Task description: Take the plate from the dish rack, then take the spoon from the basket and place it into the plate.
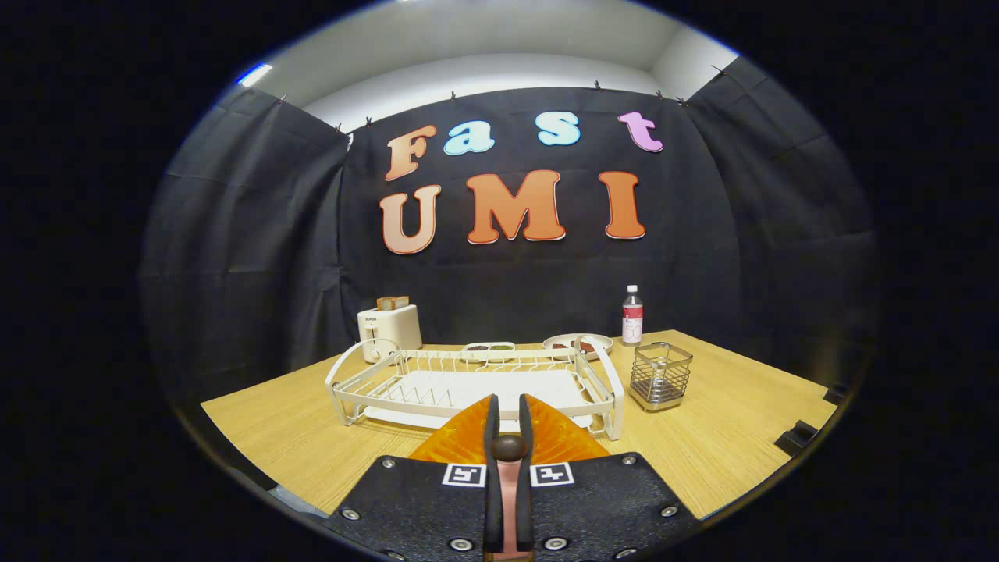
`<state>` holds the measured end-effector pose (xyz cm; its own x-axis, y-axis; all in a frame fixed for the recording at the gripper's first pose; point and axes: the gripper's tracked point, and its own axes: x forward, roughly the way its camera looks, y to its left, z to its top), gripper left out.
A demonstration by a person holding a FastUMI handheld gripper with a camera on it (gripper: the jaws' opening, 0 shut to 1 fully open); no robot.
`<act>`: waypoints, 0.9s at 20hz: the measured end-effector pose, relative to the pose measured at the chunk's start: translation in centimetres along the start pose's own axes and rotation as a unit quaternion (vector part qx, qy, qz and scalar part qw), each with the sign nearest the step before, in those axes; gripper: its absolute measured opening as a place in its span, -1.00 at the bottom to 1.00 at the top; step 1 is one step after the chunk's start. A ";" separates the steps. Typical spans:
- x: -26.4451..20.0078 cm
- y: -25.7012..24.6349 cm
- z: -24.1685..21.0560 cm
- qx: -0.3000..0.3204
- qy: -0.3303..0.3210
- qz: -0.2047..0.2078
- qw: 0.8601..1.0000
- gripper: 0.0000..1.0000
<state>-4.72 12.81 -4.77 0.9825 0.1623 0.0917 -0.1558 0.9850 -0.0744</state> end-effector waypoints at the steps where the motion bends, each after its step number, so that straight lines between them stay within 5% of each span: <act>1: 0.3 0.3 -0.5 -0.006 -0.001 0.002 1.000 -0.88; 10: 1.7 1.7 -2.9 -0.033 0.026 0.012 0.999 -0.83; 16: 1.0 1.6 -5.3 -0.032 0.092 0.009 0.995 -0.62; 18: 1.0 1.2 -5.7 -0.025 0.106 0.009 0.994 -0.32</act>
<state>-3.31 13.82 -10.42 0.9800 0.1579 -0.1208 -0.1728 0.9770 -0.1248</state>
